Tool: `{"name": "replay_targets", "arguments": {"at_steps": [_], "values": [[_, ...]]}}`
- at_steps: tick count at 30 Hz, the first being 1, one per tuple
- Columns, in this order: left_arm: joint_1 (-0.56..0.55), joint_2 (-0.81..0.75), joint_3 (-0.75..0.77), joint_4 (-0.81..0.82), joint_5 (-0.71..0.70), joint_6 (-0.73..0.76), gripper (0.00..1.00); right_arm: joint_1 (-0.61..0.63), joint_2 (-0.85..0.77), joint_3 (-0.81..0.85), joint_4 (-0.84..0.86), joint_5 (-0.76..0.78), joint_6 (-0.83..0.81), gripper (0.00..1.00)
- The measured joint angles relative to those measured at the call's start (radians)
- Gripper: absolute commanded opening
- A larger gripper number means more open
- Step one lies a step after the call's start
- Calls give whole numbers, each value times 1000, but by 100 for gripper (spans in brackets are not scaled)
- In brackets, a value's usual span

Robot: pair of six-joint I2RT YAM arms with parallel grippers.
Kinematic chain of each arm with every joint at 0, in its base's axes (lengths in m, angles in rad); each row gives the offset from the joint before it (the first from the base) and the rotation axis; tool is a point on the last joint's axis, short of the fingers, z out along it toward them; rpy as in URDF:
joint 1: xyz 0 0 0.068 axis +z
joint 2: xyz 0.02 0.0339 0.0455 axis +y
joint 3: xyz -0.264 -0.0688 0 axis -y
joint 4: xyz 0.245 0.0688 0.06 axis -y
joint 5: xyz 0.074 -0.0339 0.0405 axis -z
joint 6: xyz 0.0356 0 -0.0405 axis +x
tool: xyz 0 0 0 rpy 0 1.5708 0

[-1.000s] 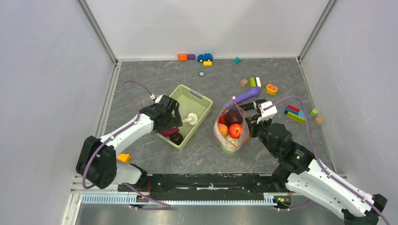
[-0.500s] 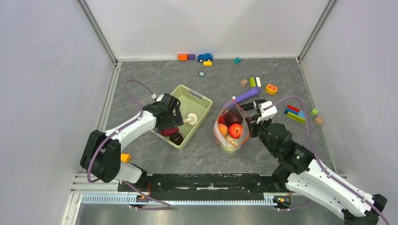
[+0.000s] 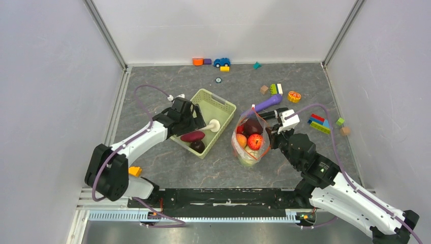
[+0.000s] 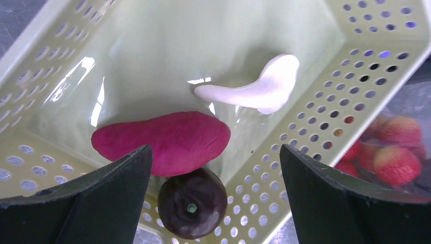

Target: Place the food in the zip-top bag and seal the zipper

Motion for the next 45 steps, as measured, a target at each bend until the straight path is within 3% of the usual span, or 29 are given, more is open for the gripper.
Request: {"name": "replay_targets", "arguments": {"at_steps": [12,24,45], "values": [[0,-85,-32,-49,-13,-2,100,0,11,0,0,3,0,2],[0,2,-29,-119,69,145,100,0,11,0,0,3,0,2],[-40,209,74,-118,58,314,92,0,15,0,0,8,-1,2]]}}
